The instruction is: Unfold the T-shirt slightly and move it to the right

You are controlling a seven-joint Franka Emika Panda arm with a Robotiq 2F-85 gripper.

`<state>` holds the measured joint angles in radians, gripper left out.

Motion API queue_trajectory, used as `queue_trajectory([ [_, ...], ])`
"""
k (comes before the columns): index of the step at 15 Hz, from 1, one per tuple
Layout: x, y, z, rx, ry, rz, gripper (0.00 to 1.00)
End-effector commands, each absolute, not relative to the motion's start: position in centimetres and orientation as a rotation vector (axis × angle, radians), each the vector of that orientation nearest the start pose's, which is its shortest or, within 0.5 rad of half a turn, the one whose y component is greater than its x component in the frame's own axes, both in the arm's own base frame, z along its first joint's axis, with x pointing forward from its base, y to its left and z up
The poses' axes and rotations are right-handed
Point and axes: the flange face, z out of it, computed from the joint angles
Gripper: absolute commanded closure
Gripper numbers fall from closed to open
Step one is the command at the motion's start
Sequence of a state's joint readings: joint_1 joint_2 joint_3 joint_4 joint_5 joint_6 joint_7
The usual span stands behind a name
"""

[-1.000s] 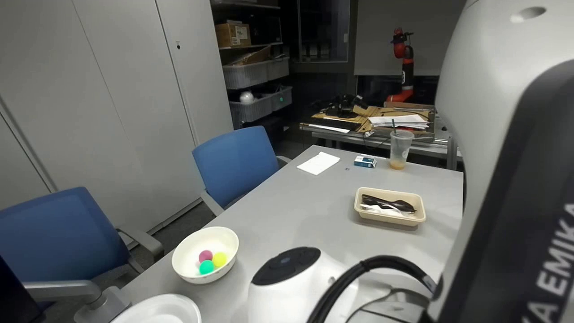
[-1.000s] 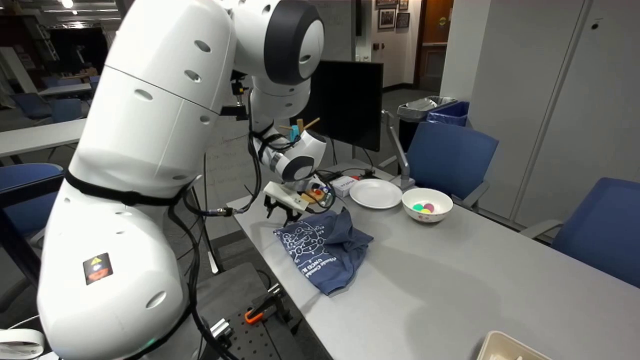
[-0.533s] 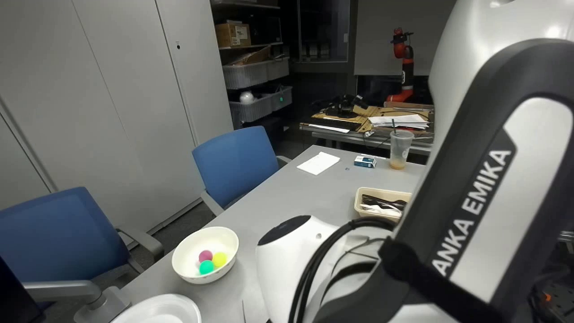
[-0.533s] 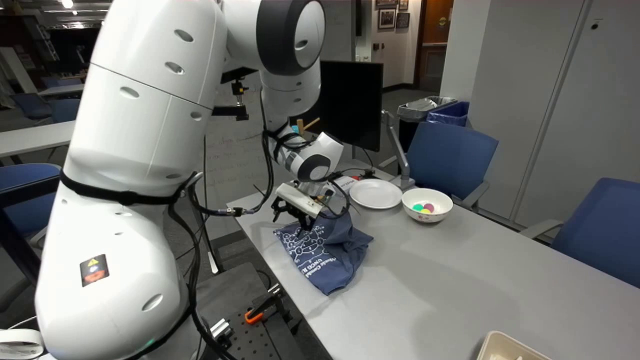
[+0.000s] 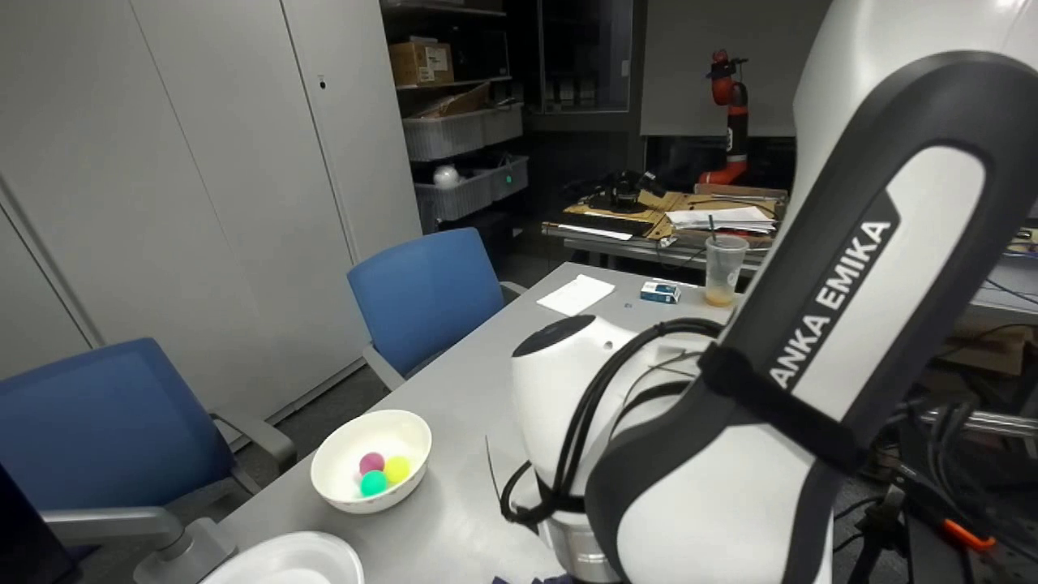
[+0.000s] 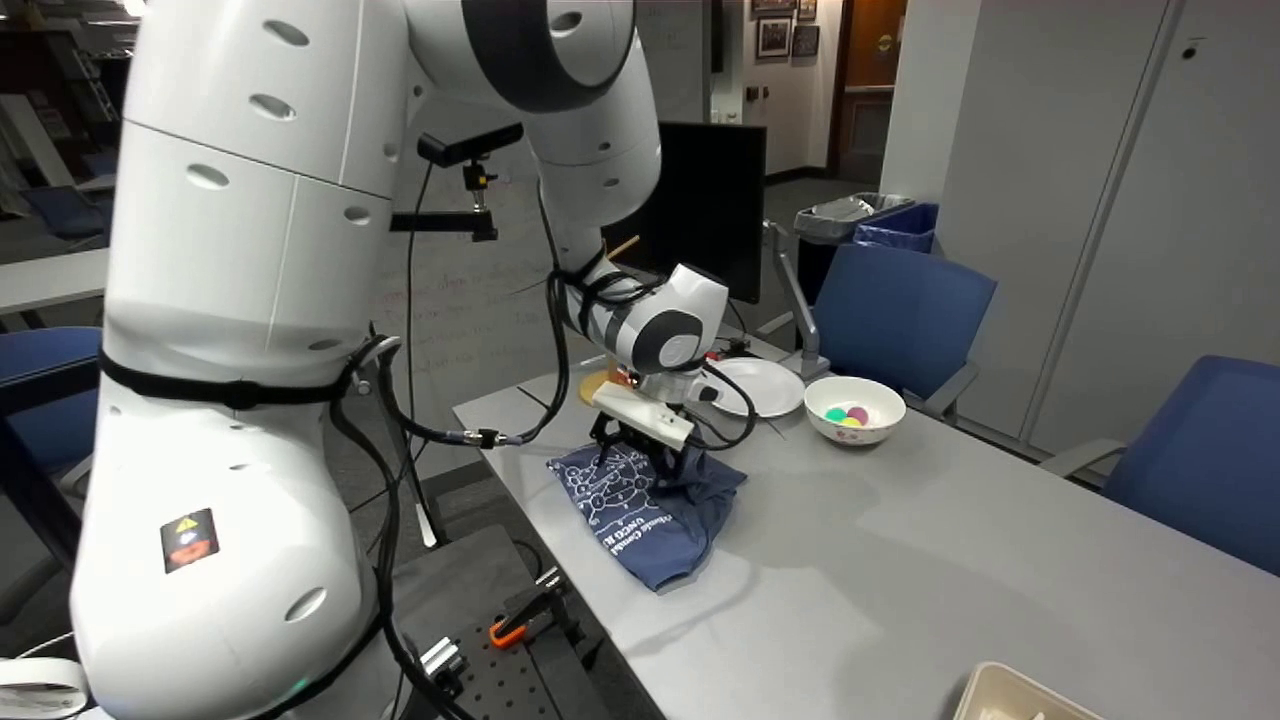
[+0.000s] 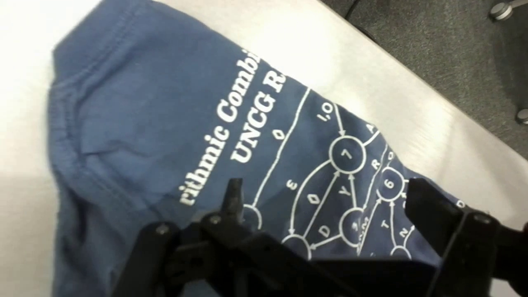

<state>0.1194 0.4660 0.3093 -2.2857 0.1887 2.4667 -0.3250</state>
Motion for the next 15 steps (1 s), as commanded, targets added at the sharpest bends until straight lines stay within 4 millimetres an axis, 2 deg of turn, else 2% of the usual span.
queue_trajectory([
  [1,45.8,19.1,17.3,-2.846,-0.768,0.322,0.0],
  [4,47.4,17.4,19.2,-2.872,-0.739,0.237,0.0],
  [7,48.3,16.3,19.6,-2.883,-0.717,0.176,0.0],
  [15,48.0,14.1,15.6,-2.86,-0.641,0.211,0.07],
])
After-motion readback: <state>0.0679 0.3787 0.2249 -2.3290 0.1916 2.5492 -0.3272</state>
